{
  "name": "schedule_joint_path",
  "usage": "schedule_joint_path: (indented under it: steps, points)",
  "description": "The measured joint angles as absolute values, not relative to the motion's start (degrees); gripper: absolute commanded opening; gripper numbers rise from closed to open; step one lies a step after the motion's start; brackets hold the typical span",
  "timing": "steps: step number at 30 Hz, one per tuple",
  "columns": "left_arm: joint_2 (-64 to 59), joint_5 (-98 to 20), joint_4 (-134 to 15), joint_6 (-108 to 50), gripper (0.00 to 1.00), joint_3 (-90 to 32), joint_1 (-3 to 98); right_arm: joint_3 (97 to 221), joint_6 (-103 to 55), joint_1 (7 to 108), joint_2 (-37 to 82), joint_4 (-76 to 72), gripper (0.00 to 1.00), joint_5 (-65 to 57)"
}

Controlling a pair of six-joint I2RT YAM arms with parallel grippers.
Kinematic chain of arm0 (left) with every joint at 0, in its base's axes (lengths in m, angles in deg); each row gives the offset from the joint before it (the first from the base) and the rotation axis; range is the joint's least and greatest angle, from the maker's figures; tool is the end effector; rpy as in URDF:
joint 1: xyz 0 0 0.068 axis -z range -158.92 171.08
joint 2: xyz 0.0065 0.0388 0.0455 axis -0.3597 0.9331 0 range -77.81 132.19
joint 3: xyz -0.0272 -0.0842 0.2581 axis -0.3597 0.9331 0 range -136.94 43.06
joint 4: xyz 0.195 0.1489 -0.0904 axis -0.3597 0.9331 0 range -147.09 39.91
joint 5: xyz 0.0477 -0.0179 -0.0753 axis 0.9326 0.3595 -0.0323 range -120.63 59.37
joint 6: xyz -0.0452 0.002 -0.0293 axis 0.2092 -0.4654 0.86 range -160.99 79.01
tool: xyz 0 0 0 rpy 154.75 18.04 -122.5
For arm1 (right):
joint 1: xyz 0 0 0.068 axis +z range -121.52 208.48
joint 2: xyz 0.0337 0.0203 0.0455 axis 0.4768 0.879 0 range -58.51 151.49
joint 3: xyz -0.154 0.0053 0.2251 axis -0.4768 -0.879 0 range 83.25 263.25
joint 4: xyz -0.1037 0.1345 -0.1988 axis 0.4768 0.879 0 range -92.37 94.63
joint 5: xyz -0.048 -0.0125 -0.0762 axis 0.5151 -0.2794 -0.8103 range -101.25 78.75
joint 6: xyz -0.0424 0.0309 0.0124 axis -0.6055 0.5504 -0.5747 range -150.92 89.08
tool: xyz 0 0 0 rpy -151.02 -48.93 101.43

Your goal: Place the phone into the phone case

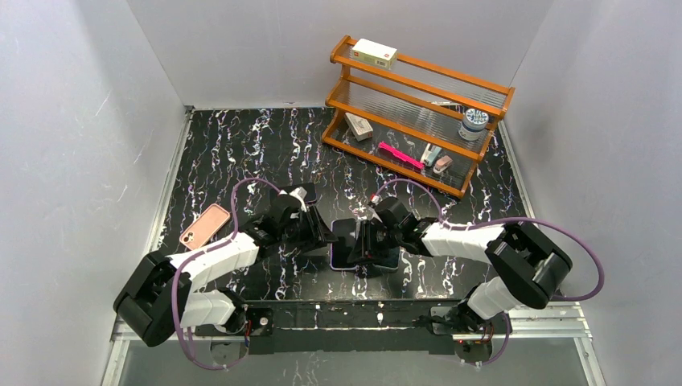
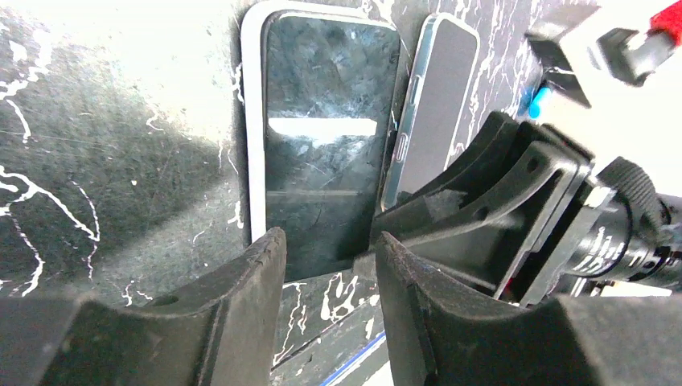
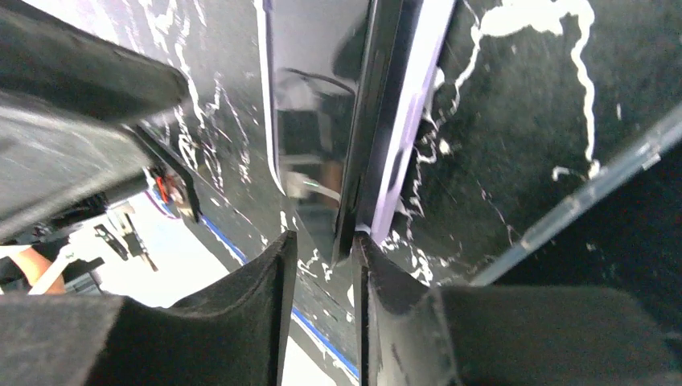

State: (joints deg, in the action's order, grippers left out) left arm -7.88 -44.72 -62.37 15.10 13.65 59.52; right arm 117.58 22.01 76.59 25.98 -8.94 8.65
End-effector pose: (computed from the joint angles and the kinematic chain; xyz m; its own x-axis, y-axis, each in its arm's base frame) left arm 0.1852 -0.1581 0.1853 -0.8819 -0.3278 -0.3389 0.0479 0.6527 -0.7561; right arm 0.1749 0.2132 0.1525 -0.9674 0.0451 -0.2494 -0.1539 0.6774 0.7194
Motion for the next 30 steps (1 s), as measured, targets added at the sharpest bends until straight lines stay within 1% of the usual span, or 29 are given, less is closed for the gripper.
schedule_joint_path:
  steps: [6,9,12,15,19,24,30]
  points:
    - [-7.1,-44.3,-60.0,14.4,0.44,12.3,57.1,120.3,19.8,77.0,24.6,1.2,0.38,8.2]
    - [-6.0,-44.4,-59.7,14.1,0.44,12.3,56.0,121.8,18.6,76.8,22.4,5.1,0.43,7.3]
    - [-4.0,-45.1,-60.2,14.1,0.44,12.3,55.1,123.4,17.6,76.0,20.0,7.2,0.50,6.0]
    - [-2.7,-45.7,-61.0,14.1,0.44,12.3,54.9,124.0,17.0,74.7,19.0,6.8,0.60,5.0]
    - [-0.3,-46.4,-62.9,13.8,0.44,12.1,54.5,124.0,17.0,74.1,19.3,5.1,0.71,3.9]
    - [3.9,-47.8,-64.8,13.7,0.43,11.8,53.1,124.0,17.3,74.1,20.9,0.5,0.74,2.8]
    - [5.4,-50.0,-67.4,13.9,0.43,11.5,52.0,122.4,19.7,74.1,21.9,-4.3,0.80,1.0]
